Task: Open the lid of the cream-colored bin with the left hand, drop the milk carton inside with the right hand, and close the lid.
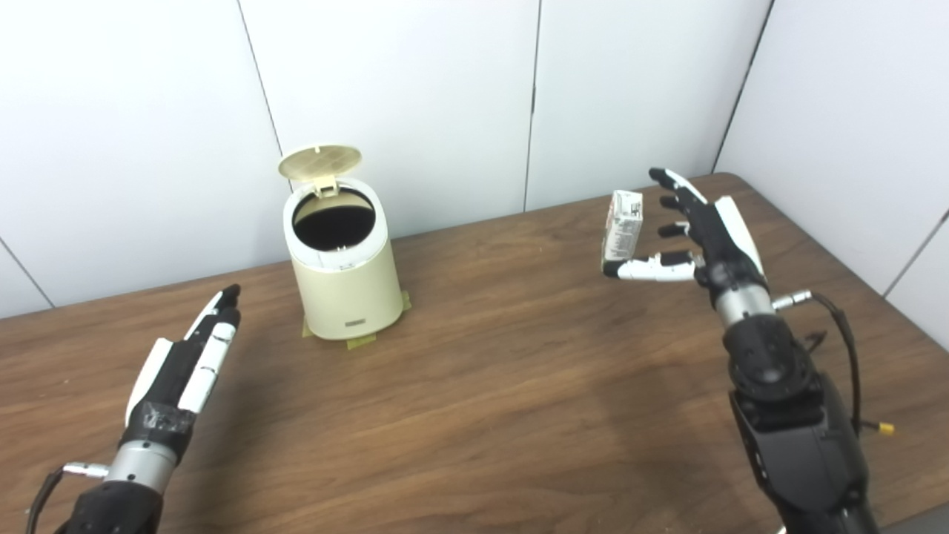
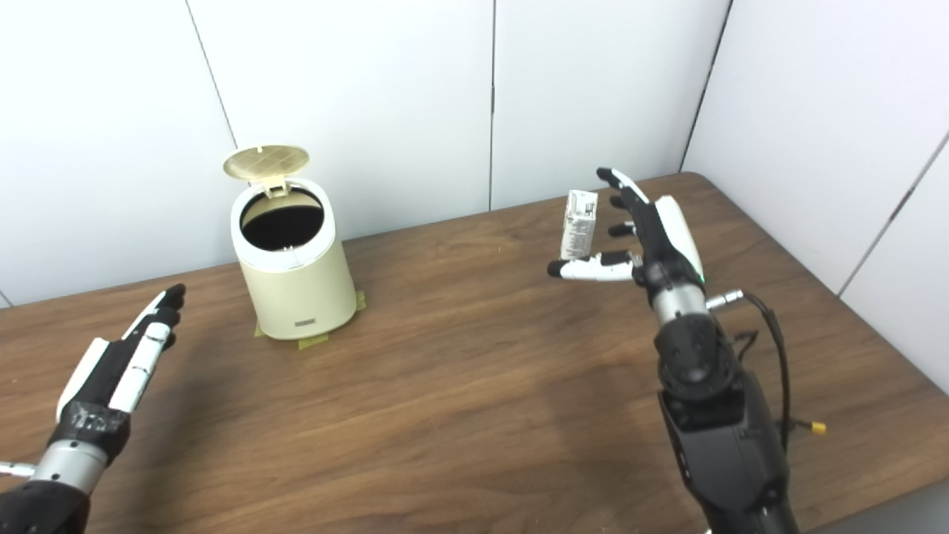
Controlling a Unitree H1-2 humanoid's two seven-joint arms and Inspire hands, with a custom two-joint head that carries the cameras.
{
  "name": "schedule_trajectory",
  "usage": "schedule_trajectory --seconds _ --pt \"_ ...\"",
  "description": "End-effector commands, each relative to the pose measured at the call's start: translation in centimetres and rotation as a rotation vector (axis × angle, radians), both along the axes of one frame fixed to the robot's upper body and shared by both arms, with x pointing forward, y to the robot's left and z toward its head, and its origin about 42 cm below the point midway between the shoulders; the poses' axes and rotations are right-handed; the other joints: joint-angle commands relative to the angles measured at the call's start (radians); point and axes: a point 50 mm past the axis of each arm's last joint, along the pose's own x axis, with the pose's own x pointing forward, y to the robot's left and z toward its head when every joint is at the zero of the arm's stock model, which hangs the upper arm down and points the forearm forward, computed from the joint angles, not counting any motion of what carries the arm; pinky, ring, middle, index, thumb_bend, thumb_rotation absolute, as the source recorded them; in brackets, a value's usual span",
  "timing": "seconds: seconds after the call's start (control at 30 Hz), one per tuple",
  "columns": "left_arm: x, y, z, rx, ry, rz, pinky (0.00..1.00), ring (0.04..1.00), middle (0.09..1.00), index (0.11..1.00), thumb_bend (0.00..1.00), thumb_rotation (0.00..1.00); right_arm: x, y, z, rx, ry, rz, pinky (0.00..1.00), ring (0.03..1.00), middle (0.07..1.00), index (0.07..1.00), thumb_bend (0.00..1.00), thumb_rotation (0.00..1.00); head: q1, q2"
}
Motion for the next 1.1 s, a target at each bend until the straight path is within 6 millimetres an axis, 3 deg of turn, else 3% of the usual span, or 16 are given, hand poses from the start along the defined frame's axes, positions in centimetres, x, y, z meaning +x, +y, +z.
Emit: schedule_trajectory --seconds 0.0,0.07,0.3,0.37,0.43,0.6,0.7,1.0,1.07 --pt "0.6 -0.4 2.6 0.005 -0.077 -0.025 0.99 1.0 1.0 0.991 0.39 1.0 1.5 -0.8 2.8 -0.052 -0.061 -0.005 0.78 0.915 0.951 0.927 0.96 0.1 -0.001 0.001" --pt "0.4 -0.5 2.7 0.007 -0.07 -0.024 0.99 1.0 1.0 0.992 0.38 1.0 2.3 -1.3 2.9 -0.082 -0.049 -0.012 0.79 0.92 0.954 0.93 0.96 0.09 -0.025 -0.013" --pt "-0.4 -0.8 3.3 -0.003 -0.06 -0.046 0.98 1.0 1.0 1.0 0.34 0.98 5.6 -2.9 2.6 -0.199 0.038 -0.052 0.69 0.89 0.944 0.888 0.98 0.07 -0.028 -0.021" --pt "-0.6 -0.8 3.6 -0.004 -0.06 -0.047 0.97 1.0 1.0 1.0 0.32 0.97 6.4 -3.1 2.5 -0.22 0.053 -0.059 0.49 0.769 0.936 0.884 0.98 0.06 -0.032 -0.027" --pt "-0.8 -0.7 3.8 0.009 -0.052 -0.041 0.97 1.0 1.0 1.0 0.33 0.95 7.3 -3.3 2.5 -0.257 0.08 -0.065 0.52 0.782 0.917 0.873 0.99 0.09 -0.032 -0.034" --pt "-1.3 -0.8 4.3 0.007 -0.03 -0.045 1.0 1.0 1.0 1.0 0.34 0.94 9.0 -4.1 2.5 -0.509 0.156 -0.061 0.87 0.971 0.9 0.878 1.0 0.21 -0.023 -0.04" --pt "-1.6 -0.7 4.6 0.023 -0.034 -0.051 1.0 1.0 1.0 1.0 0.33 0.98 9.5 -4.4 2.6 -0.574 0.177 -0.072 0.98 0.997 0.917 0.88 1.0 0.22 -0.018 -0.042" --pt "-1.9 -0.6 5.2 0.035 -0.038 -0.072 1.0 1.0 1.0 1.0 0.31 1.0 10.1 -4.3 2.6 -0.598 0.191 -0.078 1.0 1.0 0.911 0.87 1.0 0.19 -0.021 -0.045" --pt "-1.8 -0.7 5.2 0.037 -0.038 -0.082 1.0 1.0 1.0 1.0 0.29 1.0 10.0 -4.4 2.2 -0.595 0.195 -0.073 0.96 0.966 0.882 0.855 1.0 0.19 -0.02 -0.045"
